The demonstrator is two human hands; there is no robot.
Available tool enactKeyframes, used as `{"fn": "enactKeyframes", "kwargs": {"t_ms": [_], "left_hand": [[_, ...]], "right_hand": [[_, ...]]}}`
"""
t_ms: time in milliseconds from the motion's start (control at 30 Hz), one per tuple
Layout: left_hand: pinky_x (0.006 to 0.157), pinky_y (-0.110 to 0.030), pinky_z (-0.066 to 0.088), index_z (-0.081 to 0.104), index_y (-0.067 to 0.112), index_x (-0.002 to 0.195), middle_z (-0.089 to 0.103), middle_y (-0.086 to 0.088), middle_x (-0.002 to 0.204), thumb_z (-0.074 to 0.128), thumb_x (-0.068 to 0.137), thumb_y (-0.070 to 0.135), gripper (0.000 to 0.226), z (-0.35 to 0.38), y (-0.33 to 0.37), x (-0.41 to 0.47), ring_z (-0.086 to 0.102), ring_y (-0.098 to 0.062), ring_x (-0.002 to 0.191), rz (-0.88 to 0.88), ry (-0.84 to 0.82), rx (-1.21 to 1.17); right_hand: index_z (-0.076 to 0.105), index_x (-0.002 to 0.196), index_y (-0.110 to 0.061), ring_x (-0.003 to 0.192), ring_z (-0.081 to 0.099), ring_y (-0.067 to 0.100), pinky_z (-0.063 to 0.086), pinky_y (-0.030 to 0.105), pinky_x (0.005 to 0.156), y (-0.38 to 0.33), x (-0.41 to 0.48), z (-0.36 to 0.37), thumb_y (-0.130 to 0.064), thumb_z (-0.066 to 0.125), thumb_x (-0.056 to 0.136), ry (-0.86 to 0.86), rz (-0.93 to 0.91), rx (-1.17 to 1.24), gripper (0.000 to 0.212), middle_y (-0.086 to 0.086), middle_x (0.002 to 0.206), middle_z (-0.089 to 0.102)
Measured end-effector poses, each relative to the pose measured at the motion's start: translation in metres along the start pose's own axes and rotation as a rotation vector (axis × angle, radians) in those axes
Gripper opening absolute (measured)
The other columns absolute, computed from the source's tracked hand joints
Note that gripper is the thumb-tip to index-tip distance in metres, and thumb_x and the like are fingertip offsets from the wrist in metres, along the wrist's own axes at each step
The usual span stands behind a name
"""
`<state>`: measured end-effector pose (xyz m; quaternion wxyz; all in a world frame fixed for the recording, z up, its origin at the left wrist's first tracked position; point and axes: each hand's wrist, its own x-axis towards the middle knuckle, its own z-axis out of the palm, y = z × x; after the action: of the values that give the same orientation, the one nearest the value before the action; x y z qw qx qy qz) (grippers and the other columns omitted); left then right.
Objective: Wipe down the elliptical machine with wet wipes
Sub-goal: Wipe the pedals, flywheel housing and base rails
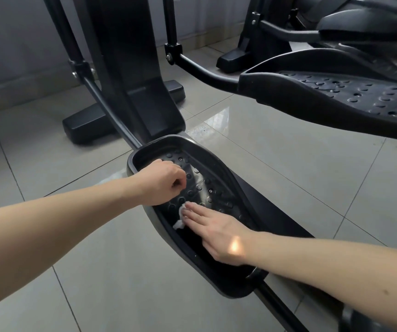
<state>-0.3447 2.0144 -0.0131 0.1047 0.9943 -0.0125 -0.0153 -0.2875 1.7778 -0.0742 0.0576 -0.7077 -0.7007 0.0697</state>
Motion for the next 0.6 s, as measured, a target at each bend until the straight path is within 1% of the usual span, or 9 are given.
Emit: {"fn": "enactKeyframes", "kwargs": {"t_ms": [133, 233, 300, 367, 433, 467, 533, 567, 600], "left_hand": [[0.088, -0.031, 0.046, 0.075, 0.025, 0.089, 0.07, 0.013, 0.091, 0.063, 0.091, 0.02, 0.013, 0.003, 0.005, 0.005, 0.062, -0.012, 0.093, 0.024, 0.01, -0.018], [0.087, -0.033, 0.049, 0.074, 0.027, 0.088, 0.069, 0.013, 0.089, 0.062, 0.091, 0.022, 0.013, 0.008, 0.01, 0.009, 0.061, -0.01, 0.089, 0.066, 0.002, -0.028], [0.087, -0.032, 0.049, 0.073, 0.027, 0.088, 0.069, 0.014, 0.089, 0.062, 0.091, 0.023, 0.013, 0.01, 0.01, 0.012, 0.06, -0.009, 0.088, 0.08, -0.014, -0.032], [0.09, -0.03, 0.047, 0.072, 0.028, 0.089, 0.068, 0.015, 0.09, 0.06, 0.092, 0.024, 0.013, 0.012, 0.01, 0.014, 0.06, -0.008, 0.09, 0.076, -0.021, -0.037], [0.093, -0.028, 0.043, 0.072, 0.029, 0.092, 0.069, 0.016, 0.093, 0.058, 0.094, 0.026, 0.015, 0.013, 0.013, 0.015, 0.06, -0.007, 0.095, 0.075, -0.029, -0.027], [0.093, -0.027, 0.042, 0.073, 0.029, 0.093, 0.069, 0.016, 0.095, 0.058, 0.095, 0.026, 0.015, 0.014, 0.015, 0.017, 0.06, -0.007, 0.096, 0.078, -0.031, -0.028], [0.092, -0.025, 0.044, 0.073, 0.028, 0.094, 0.07, 0.015, 0.095, 0.058, 0.095, 0.025, 0.016, 0.014, 0.02, 0.019, 0.061, -0.006, 0.095, 0.091, -0.035, -0.046], [0.091, -0.025, 0.045, 0.073, 0.027, 0.094, 0.07, 0.015, 0.093, 0.058, 0.095, 0.024, 0.015, 0.014, 0.022, 0.019, 0.061, -0.006, 0.093, 0.101, -0.035, -0.053], [0.091, -0.026, 0.046, 0.073, 0.027, 0.092, 0.069, 0.015, 0.091, 0.058, 0.095, 0.023, 0.015, 0.015, 0.024, 0.021, 0.061, -0.007, 0.091, 0.109, -0.036, -0.058]], "right_hand": [[0.038, 0.153, 0.004, 0.158, 0.013, 0.027, 0.018, 0.039, 0.128, 0.0, -0.014, 0.0, -0.017, 0.028, 0.09, -0.014, 0.014, -0.015, 0.067, 0.017, 0.164, 0.031], [0.045, 0.149, 0.005, 0.156, 0.022, 0.028, 0.026, 0.039, 0.125, -0.006, -0.059, 0.005, -0.013, 0.038, 0.093, 0.045, 0.047, -0.041, 0.059, 0.018, 0.161, 0.036], [0.05, 0.146, 0.003, 0.154, 0.028, 0.026, 0.032, 0.038, 0.122, -0.004, -0.078, 0.007, -0.02, 0.041, 0.097, 0.102, 0.092, -0.1, 0.055, 0.016, 0.159, 0.04], [0.049, 0.148, 0.001, 0.154, 0.027, 0.024, 0.032, 0.039, 0.122, 0.0, -0.075, 0.007, -0.03, 0.041, 0.101, 0.096, 0.167, -0.1, 0.057, 0.014, 0.16, 0.039], [0.039, 0.153, 0.002, 0.156, 0.019, 0.025, 0.027, 0.042, 0.124, 0.008, -0.054, 0.003, -0.037, 0.034, 0.103, 0.072, 0.215, -0.067, 0.064, 0.015, 0.164, 0.031], [0.03, 0.157, 0.002, 0.157, 0.01, 0.025, 0.021, 0.043, 0.126, 0.013, -0.04, -0.001, -0.042, 0.026, 0.103, 0.051, 0.246, -0.041, 0.069, 0.015, 0.167, 0.023], [0.011, 0.162, -0.002, 0.158, -0.008, 0.02, 0.004, 0.038, 0.129, 0.021, -0.018, -0.009, -0.05, 0.011, 0.1, -0.033, 0.319, -0.011, 0.078, 0.011, 0.171, 0.004], [0.006, 0.162, -0.004, 0.157, -0.011, 0.019, -0.003, 0.034, 0.128, 0.023, -0.013, -0.012, -0.051, 0.008, 0.099, -0.061, 0.329, -0.012, 0.079, 0.009, 0.171, -0.001], [0.007, 0.162, -0.004, 0.158, -0.01, 0.019, -0.004, 0.033, 0.128, 0.025, -0.014, -0.014, -0.05, 0.009, 0.1, -0.061, 0.328, -0.008, 0.078, 0.01, 0.171, 0.0]]}}
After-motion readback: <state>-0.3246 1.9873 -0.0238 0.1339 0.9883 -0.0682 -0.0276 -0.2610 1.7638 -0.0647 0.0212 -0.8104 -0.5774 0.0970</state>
